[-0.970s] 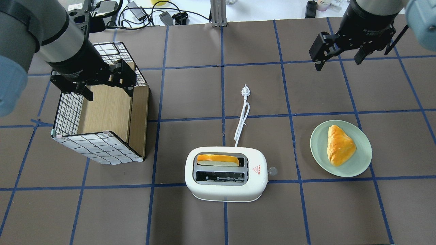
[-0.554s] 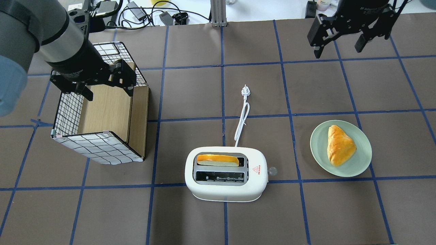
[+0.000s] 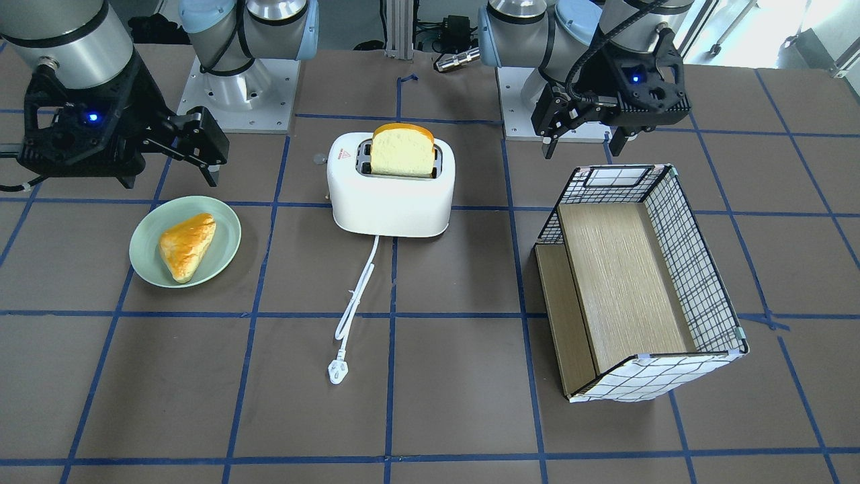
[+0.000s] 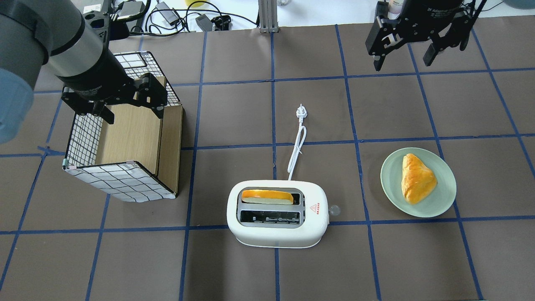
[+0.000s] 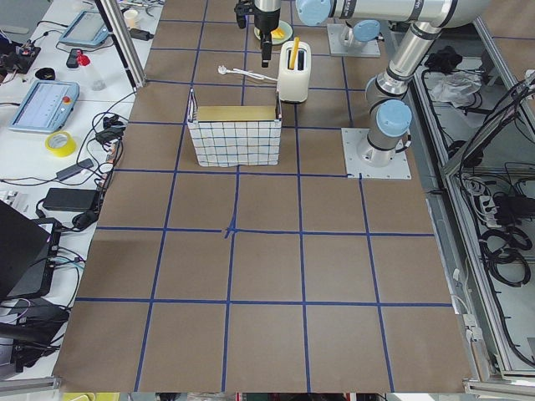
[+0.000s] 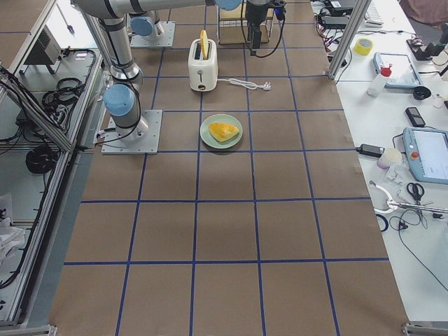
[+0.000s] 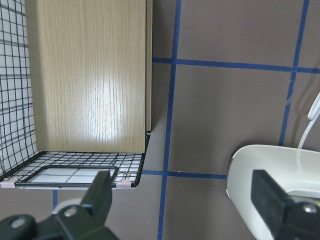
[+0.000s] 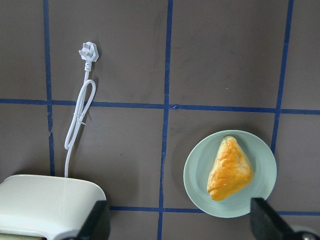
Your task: Press toaster with right arm
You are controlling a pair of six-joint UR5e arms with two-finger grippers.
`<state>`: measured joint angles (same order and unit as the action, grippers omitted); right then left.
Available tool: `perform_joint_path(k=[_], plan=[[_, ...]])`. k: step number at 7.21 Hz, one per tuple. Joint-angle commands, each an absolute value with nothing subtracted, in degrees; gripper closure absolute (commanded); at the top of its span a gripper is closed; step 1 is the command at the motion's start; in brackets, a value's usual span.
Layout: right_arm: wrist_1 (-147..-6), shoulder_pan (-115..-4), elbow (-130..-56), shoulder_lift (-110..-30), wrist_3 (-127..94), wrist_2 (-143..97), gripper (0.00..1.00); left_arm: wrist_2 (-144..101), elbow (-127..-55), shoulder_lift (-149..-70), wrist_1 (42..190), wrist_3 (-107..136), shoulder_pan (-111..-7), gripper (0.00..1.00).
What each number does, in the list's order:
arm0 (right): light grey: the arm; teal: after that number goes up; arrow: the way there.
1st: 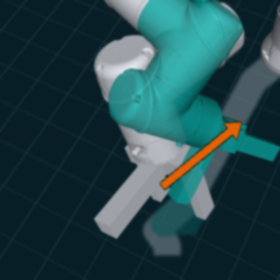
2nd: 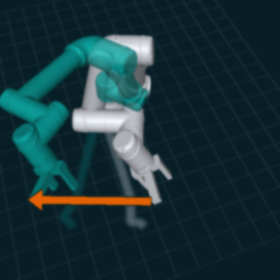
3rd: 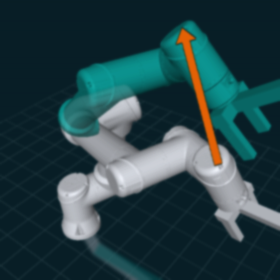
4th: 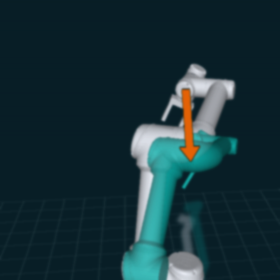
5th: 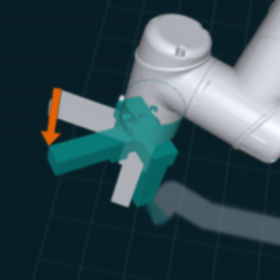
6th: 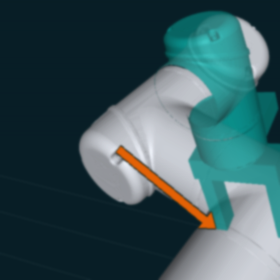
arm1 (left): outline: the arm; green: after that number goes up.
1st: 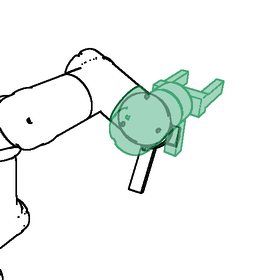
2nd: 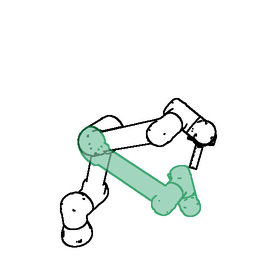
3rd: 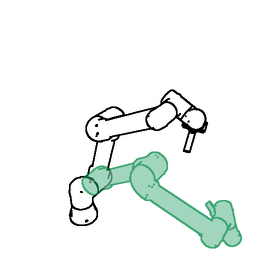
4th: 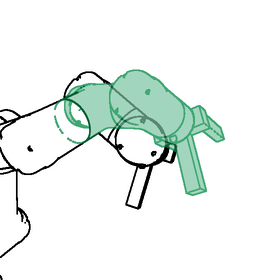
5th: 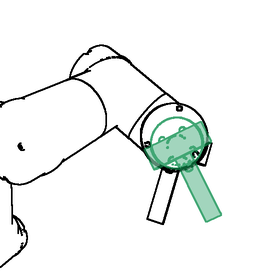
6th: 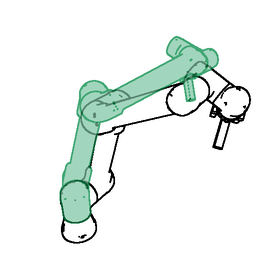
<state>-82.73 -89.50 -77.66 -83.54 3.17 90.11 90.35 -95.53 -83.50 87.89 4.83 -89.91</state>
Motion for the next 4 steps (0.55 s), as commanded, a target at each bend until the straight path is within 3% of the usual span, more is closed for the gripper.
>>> perform_joint_path(k=[1,4], plan=[[-83.7,-89.5,-77.8,-83.6,2.6,89.5,0.0,90.4,-95.5,-83.5,87.9,4.8,-89.9,0.0],[-83.7,-89.5,-78.7,-83.9,2.5,89.6,0.0,90.4,-95.5,-83.5,87.9,4.8,-89.9,0.0]])
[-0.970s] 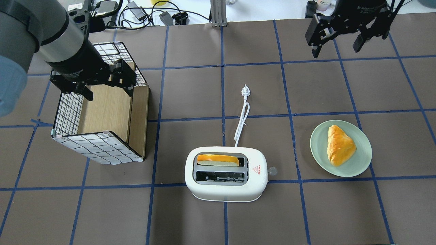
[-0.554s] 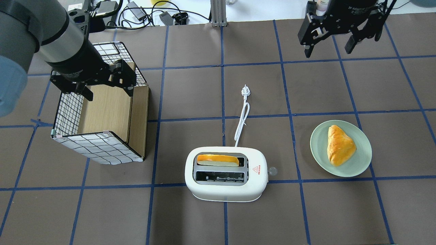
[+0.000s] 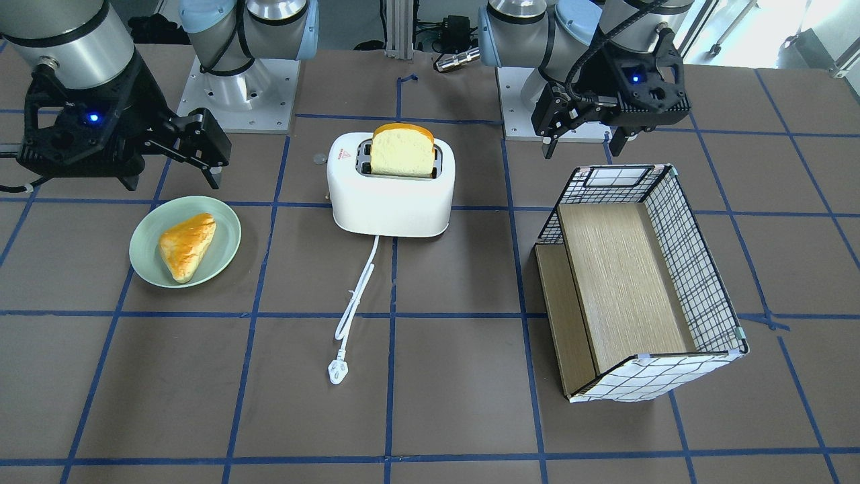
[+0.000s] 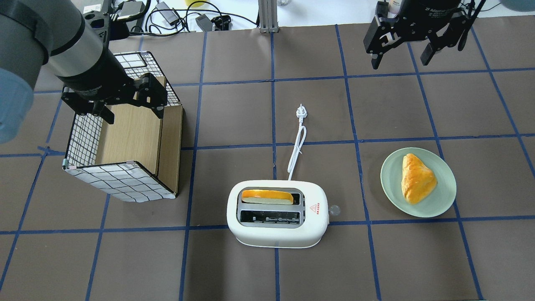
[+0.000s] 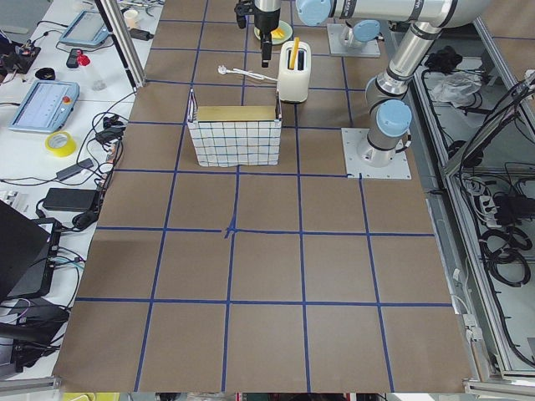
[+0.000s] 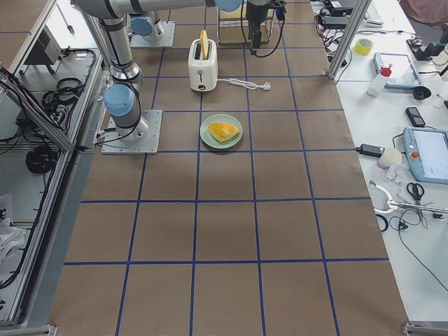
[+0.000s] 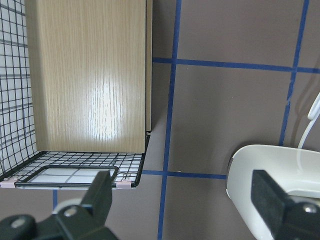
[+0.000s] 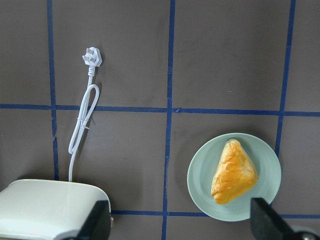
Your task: Press toaster with right arm
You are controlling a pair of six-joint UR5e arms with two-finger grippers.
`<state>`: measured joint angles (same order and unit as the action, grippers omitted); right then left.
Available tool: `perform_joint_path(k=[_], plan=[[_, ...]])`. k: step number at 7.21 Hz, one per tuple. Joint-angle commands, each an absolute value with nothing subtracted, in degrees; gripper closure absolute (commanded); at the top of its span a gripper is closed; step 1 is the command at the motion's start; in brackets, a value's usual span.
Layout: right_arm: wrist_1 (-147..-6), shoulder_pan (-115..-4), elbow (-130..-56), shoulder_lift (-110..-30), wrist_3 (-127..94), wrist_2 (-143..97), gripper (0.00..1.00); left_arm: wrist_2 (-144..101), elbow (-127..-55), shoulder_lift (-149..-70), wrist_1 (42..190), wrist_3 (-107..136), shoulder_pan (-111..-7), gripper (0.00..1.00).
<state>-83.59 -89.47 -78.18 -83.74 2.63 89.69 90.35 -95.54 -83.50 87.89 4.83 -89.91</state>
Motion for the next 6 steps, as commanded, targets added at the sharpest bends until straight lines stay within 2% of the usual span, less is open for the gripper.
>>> perform_joint_path(k=[1,4,6], plan=[[-84.0,-89.5,-79.0,-84.1,2.3,89.6,0.04,90.4,-95.5,-83.5,87.9,4.8,-89.9,0.0],[-91.0,-89.4,-85.0,-86.6,0.9,89.6,0.06,90.4,-95.4,-83.5,87.9,4.8,-89.9,0.0],[-98.2,-89.5,-88.7,-88.2,0.6,89.7,0.0,90.4,-95.5,-83.5,87.9,4.8,-89.9,0.0]])
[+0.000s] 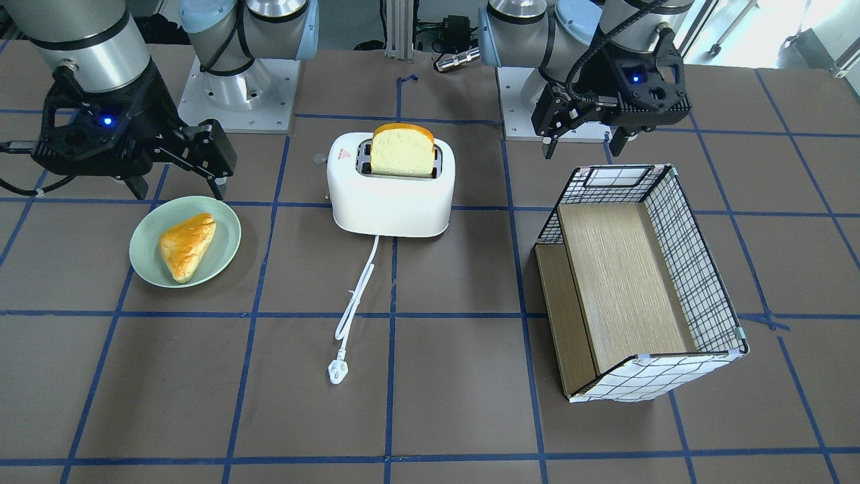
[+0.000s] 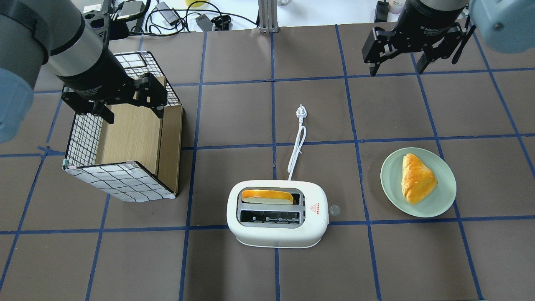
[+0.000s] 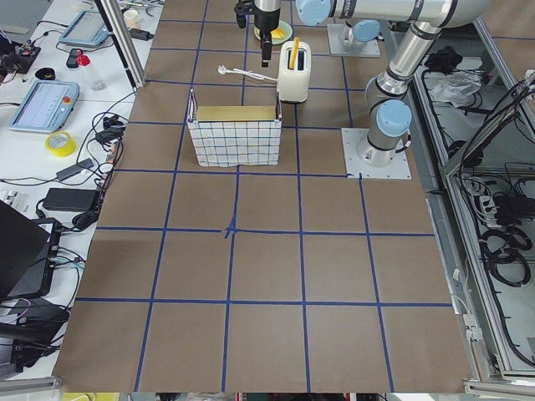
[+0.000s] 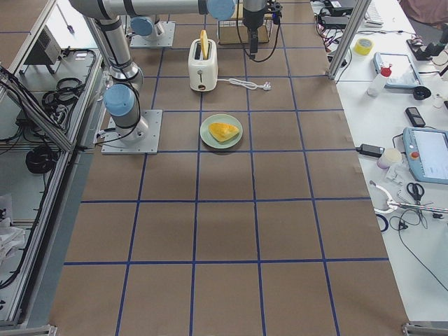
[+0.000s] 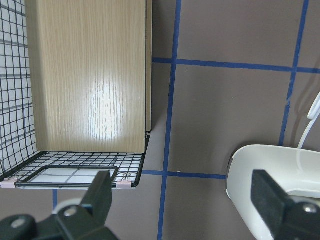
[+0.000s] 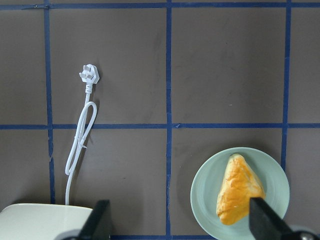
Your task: Press toaster with right arm
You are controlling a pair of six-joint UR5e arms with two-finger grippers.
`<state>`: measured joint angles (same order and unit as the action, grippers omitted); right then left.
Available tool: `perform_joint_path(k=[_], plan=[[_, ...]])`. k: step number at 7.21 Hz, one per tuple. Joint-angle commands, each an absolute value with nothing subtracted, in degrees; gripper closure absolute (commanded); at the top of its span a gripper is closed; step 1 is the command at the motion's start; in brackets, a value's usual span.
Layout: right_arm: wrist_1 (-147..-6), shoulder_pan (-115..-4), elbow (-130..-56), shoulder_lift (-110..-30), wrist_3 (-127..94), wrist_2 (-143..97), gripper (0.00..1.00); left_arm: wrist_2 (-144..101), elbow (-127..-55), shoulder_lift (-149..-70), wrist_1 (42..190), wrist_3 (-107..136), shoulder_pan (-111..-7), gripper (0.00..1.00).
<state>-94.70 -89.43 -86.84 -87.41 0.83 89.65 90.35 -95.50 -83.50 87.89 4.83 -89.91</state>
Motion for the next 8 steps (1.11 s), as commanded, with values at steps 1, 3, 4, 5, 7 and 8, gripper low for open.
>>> perform_joint_path(k=[1,3,4,5,7,8], plan=[[-97.4,-89.5,-88.6,-88.2,0.6,89.9,0.0,90.4,-95.5,-83.5,87.9,4.8,-89.9,0.0],[-94.0,-89.5,-88.4,-88.2,0.5,90.4,0.0,90.4,-95.5,-83.5,87.9,4.8,-89.9,0.0],[-93.8,-89.5,-88.4,-88.2,0.5,90.6,0.0,90.4,-95.5,-83.5,87.9,4.8,-89.9,0.0],[-93.8,-89.5,-88.3,-88.2,0.6,90.6,0.0,90.4,-95.5,-83.5,87.9,4.8,-89.9,0.0],[-93.9,-89.5,-88.3,-88.2,0.6,90.5,0.0,90.4,-95.5,-83.5,87.9,4.8,-89.9,0.0],[-93.9,-89.5,-88.3,-88.2,0.6,90.6,0.0,90.4,-95.5,-83.5,87.9,4.8,-89.9,0.0]])
